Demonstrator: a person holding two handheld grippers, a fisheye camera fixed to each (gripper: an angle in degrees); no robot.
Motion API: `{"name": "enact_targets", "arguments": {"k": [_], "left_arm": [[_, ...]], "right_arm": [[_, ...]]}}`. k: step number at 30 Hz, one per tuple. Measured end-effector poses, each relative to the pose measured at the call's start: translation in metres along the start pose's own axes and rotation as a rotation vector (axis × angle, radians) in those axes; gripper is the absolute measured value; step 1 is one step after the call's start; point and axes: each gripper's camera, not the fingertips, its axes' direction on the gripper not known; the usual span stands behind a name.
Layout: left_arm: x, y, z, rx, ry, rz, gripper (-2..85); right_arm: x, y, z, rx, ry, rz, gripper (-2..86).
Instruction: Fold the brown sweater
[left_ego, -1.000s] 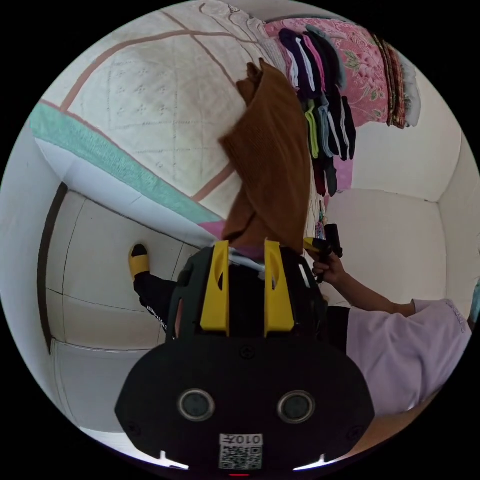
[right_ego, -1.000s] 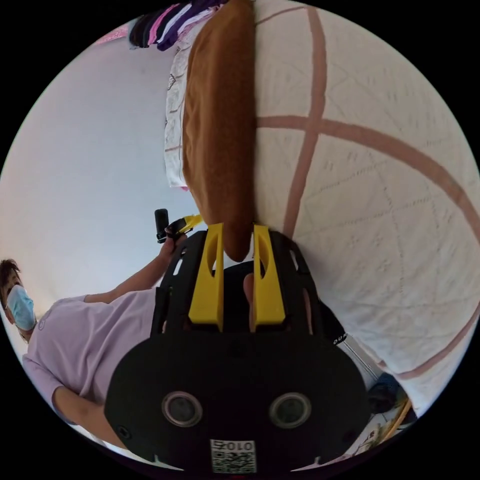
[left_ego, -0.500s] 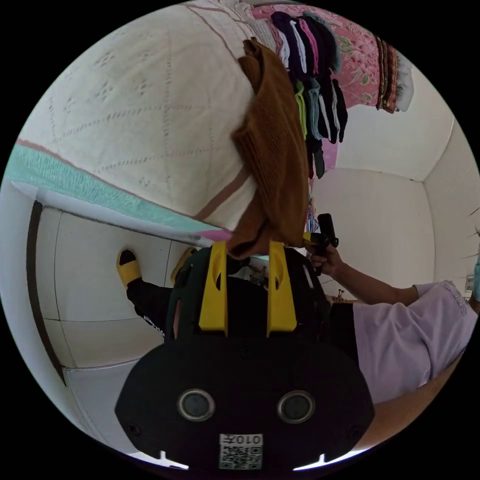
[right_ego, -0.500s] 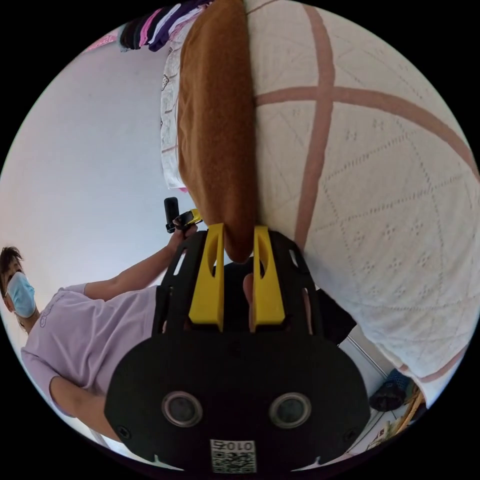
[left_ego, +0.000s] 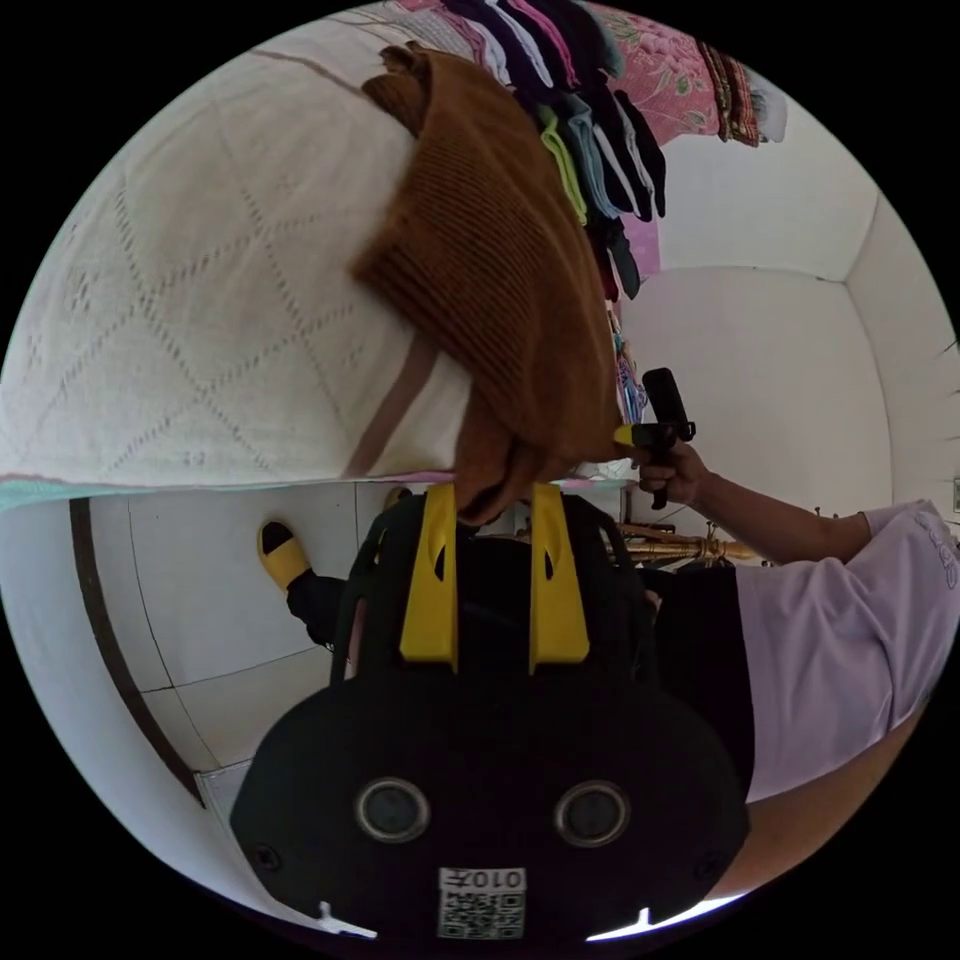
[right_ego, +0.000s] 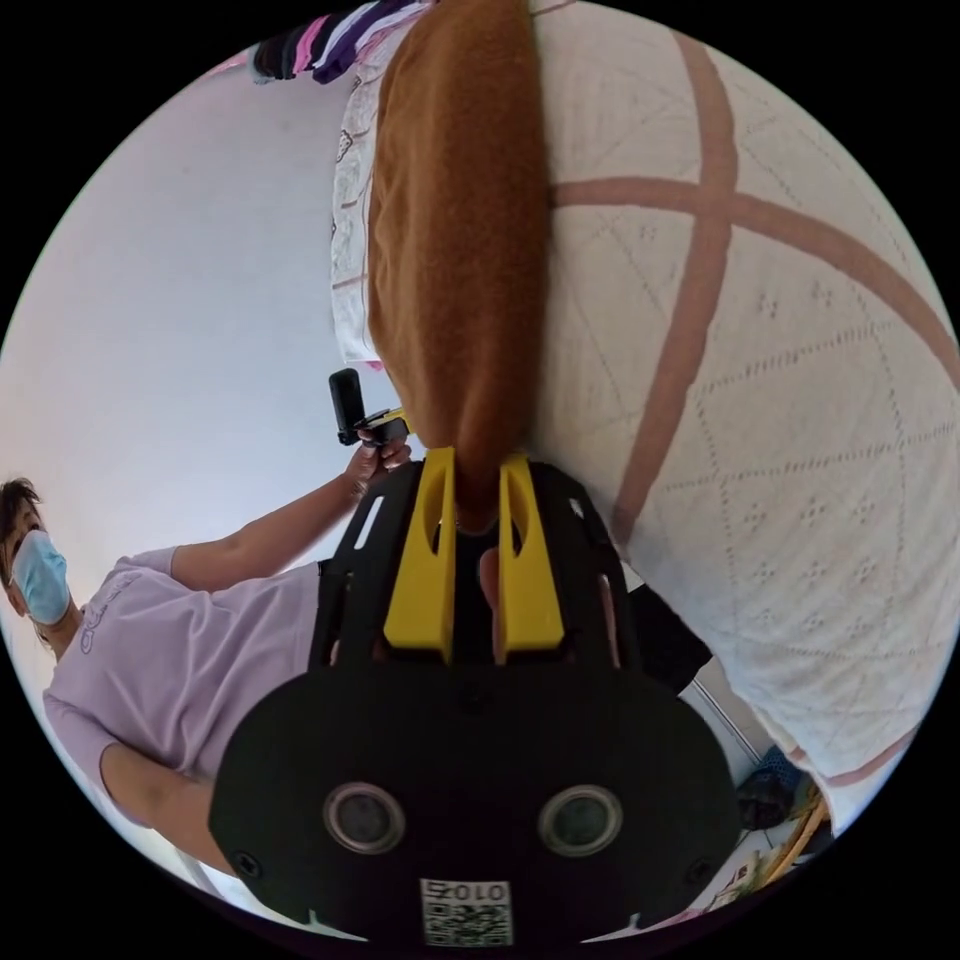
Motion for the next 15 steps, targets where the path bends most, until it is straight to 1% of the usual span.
{"name": "enact_targets", "arguments": {"k": [9,15], "left_arm": [[0.033,-0.020,-0.015,0.016,0.096,0.078,2.4],[0.054,-0.032,-0.035,0.037,0.175,-0.002,0.6]], "right_arm": [[-0.023,0.033,-0.018,0.024,-0.034,-0.061,4.5],[-0.048,0.047,-0.029,-0.012,0.008,-0.110,4.1]]}}
